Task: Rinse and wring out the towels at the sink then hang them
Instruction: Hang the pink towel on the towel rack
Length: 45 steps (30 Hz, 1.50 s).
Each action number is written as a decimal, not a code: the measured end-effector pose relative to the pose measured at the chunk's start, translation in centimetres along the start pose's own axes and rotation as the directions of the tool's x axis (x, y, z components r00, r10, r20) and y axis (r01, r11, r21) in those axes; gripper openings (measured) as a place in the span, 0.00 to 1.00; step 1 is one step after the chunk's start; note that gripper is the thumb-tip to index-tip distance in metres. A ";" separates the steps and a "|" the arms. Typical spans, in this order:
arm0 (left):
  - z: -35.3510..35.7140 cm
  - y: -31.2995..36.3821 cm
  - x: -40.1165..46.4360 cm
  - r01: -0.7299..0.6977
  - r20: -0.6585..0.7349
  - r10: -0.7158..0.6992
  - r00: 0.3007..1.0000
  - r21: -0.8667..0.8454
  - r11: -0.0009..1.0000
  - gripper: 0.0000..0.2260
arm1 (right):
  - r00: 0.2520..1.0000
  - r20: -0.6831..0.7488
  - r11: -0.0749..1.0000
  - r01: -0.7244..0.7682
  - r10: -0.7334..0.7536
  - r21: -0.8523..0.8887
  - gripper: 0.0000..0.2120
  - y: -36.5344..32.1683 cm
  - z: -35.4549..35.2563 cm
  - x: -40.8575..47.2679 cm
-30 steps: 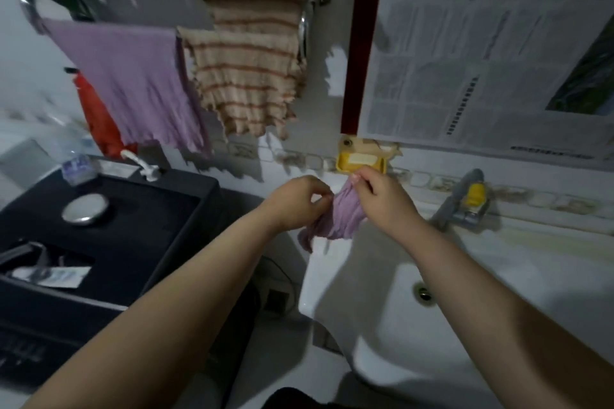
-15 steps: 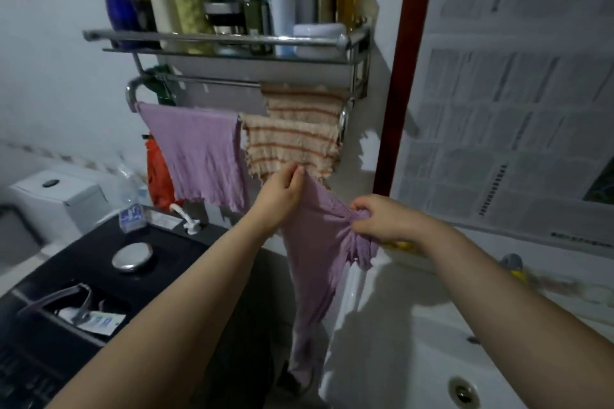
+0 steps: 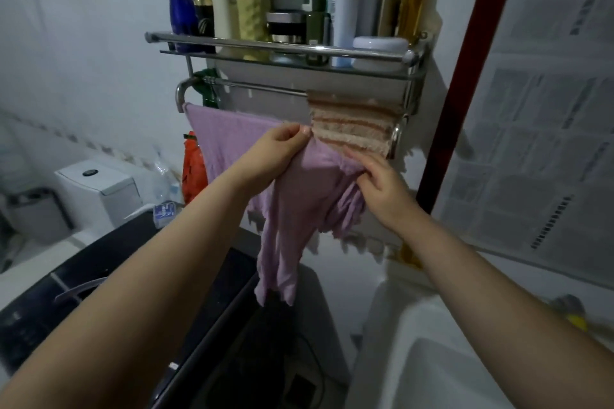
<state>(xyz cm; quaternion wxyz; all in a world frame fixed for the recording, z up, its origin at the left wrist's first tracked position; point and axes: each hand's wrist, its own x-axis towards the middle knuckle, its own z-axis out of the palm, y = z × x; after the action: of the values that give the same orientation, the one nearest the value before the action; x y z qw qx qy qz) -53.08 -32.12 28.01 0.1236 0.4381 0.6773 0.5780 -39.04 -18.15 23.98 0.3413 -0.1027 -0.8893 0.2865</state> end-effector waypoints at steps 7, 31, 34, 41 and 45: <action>-5.5 -1.5 1.5 -0.210 -0.226 0.384 0.895 0.545 0.811 0.11 | 0.972 -0.075 0.953 -0.201 0.223 0.228 0.10 -3.3 2.3 3.2; -17.3 -6.6 3.8 -0.283 -0.051 0.357 0.933 0.508 0.814 0.04 | 0.919 -0.266 0.938 -0.220 0.291 0.266 0.16 -8.6 5.1 6.9; -15.8 -7.1 2.8 -0.380 -0.152 0.548 0.822 0.570 0.728 0.09 | 0.885 -0.449 0.959 0.013 0.121 0.285 0.21 -9.9 5.5 6.2; -15.6 -9.7 2.4 0.005 0.382 -0.408 0.829 0.725 0.688 0.13 | 0.713 0.387 0.784 -0.373 0.585 -0.497 0.10 -8.3 4.9 5.0; -16.0 -8.5 2.9 0.181 0.268 -0.553 0.789 0.758 0.626 0.18 | 0.664 0.374 0.736 -0.672 0.647 -0.081 0.16 -7.1 3.4 5.4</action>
<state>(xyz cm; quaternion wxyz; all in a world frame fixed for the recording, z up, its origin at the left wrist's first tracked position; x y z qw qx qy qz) -69.35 -40.34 26.24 0.2313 0.4259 0.8675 0.1118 -45.23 -23.38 29.01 0.0397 -0.3493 -0.8301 0.4329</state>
